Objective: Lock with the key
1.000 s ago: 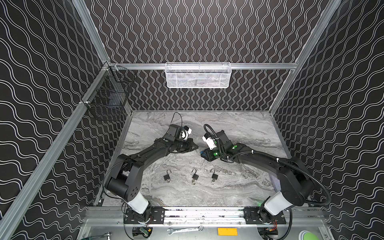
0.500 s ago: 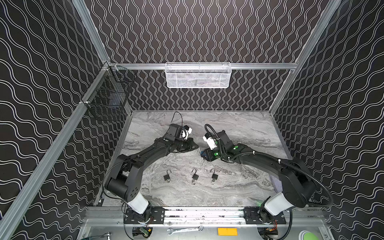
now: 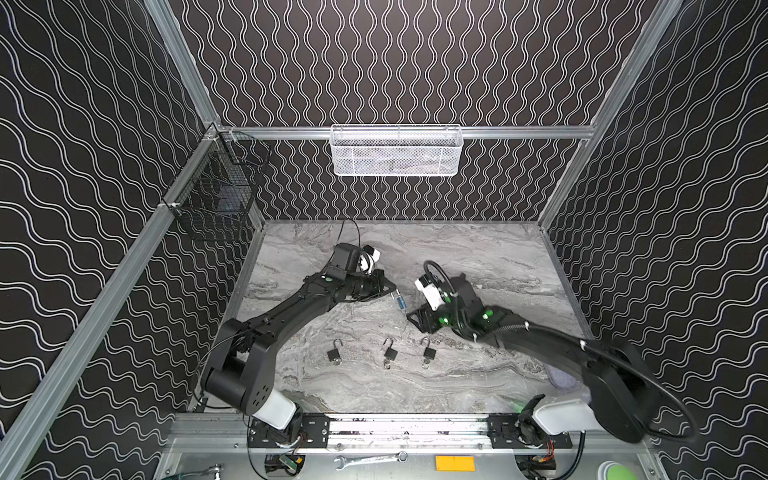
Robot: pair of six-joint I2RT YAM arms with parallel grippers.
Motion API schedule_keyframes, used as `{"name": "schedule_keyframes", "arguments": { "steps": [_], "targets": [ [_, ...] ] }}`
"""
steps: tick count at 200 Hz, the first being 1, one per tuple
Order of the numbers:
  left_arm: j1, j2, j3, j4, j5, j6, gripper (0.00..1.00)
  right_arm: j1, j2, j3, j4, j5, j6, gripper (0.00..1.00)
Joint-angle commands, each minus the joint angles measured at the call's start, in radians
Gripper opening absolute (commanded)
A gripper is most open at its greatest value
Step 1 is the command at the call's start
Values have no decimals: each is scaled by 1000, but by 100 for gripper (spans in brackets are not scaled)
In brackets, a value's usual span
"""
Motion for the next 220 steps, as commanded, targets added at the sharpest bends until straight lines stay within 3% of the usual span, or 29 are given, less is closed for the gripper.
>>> {"name": "schedule_keyframes", "arguments": {
  "steps": [1, 33, 119, 220],
  "targets": [
    [0, -6, 14, 27, -13, -82, 0, 25, -67, -142, 357, 126, -130, 64],
    [0, -6, 0, 56, -9, -146, 0, 85, -62, -246, 622, 284, -218, 64],
    [1, -27, -17, 81, 17, -182, 0, 119, 148, -230, 929, 333, -270, 60],
    [2, -49, -30, 103, 24, -194, 0, 118, 250, -169, 950, 312, -250, 46]
  ]
}}
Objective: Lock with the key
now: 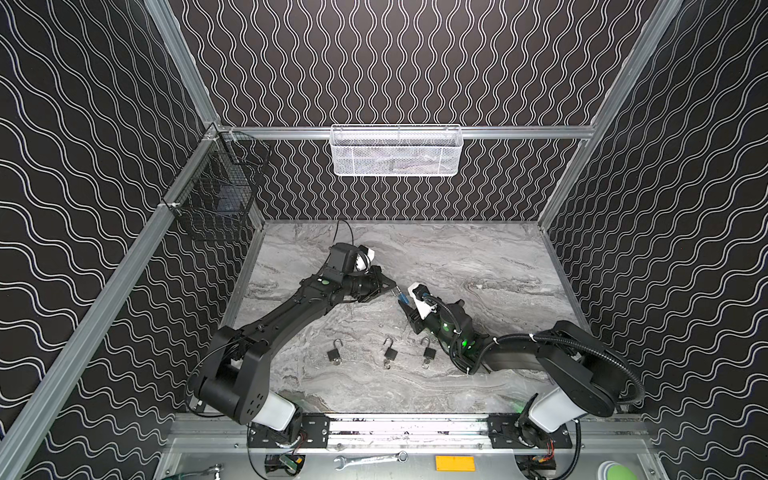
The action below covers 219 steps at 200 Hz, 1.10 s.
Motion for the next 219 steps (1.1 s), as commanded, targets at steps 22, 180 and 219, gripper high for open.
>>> {"name": "schedule_keyframes", "arguments": {
  "steps": [22, 180, 219],
  "targets": [
    [1, -3, -2, 57, 26, -12, 0, 1, -1, 8, 24, -12, 14, 39],
    [19, -12, -19, 72, 35, -17, 0, -11, -35, 2, -86, -13, 66, 40],
    [19, -10, -22, 75, 37, -14, 0, -11, -32, 12, -85, -17, 61, 40]
  ]
}}
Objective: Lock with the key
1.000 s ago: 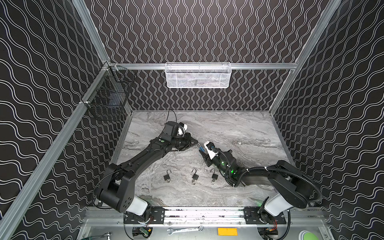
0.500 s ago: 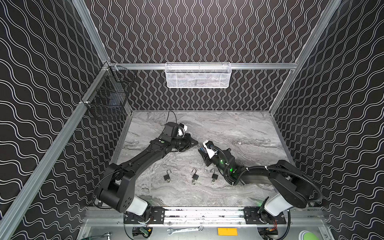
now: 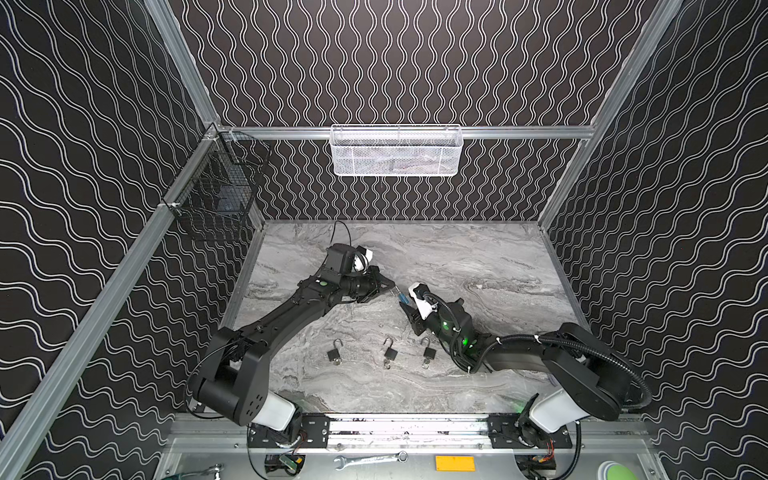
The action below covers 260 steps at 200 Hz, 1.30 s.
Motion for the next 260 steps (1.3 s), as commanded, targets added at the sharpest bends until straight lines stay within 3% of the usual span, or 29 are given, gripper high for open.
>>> {"name": "schedule_keyframes", "arguments": {
  "steps": [1, 42, 92, 176, 230, 260],
  "targets": [
    [2, -5, -1, 51, 16, 7, 0, -1, -1, 9, 8, 8, 4, 40],
    [3, -5, -1, 47, 18, 11, 0, -1, 8, 18, 10, 4, -2, 40],
    [2, -6, -4, 57, 17, 19, 0, -11, -16, 20, -24, -28, 17, 22],
    [2, -24, -71, 174, 13, 127, 0, -174, -100, 108, -227, -577, 236, 13],
    [3, 4, -91, 267, 20, 215, 0, -283, -131, 114, -178, -791, 418, 13],
    [4, 5, -85, 270, -4, 270, 0, -319, -130, 160, -245, -858, 491, 13]
  ]
}}
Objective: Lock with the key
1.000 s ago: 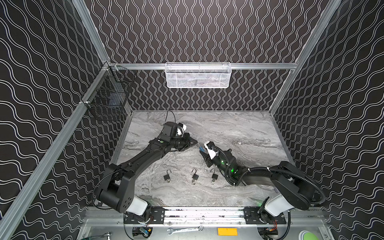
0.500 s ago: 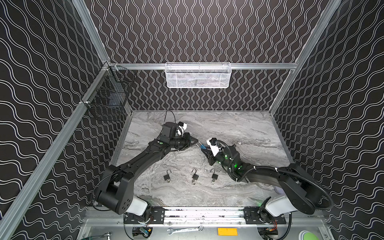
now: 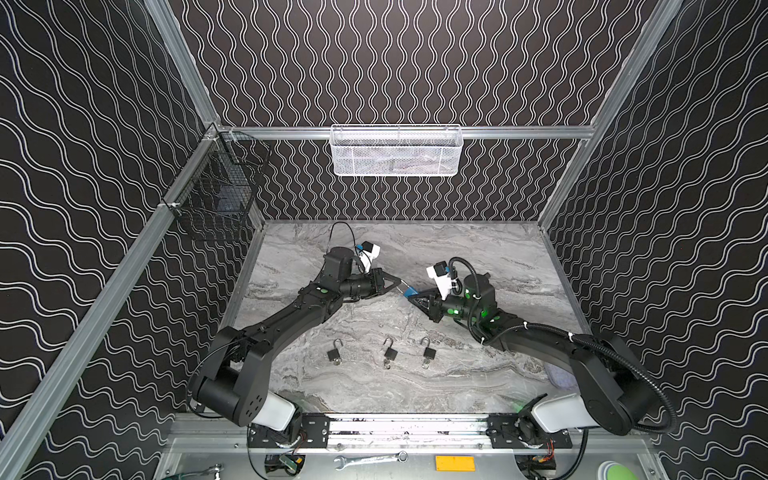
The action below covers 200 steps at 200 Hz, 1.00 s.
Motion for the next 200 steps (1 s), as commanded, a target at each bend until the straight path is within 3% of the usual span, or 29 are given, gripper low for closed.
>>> {"name": "schedule_keyframes", "arguments": {
  "steps": [1, 80, 144, 200],
  "targets": [
    [4, 8, 6, -14, -90, 100, 0, -25, -8, 44, 47, -122, 101, 13],
    [3, 71, -6, 81, -64, 98, 0, -74, 20, 108, -25, -239, 320, 12],
    [3, 63, -19, 81, -71, 109, 0, -100, 71, 64, 216, -325, 551, 12],
    [2, 54, -25, 75, -74, 113, 0, -103, 76, 76, 197, -331, 558, 12]
  ]
}}
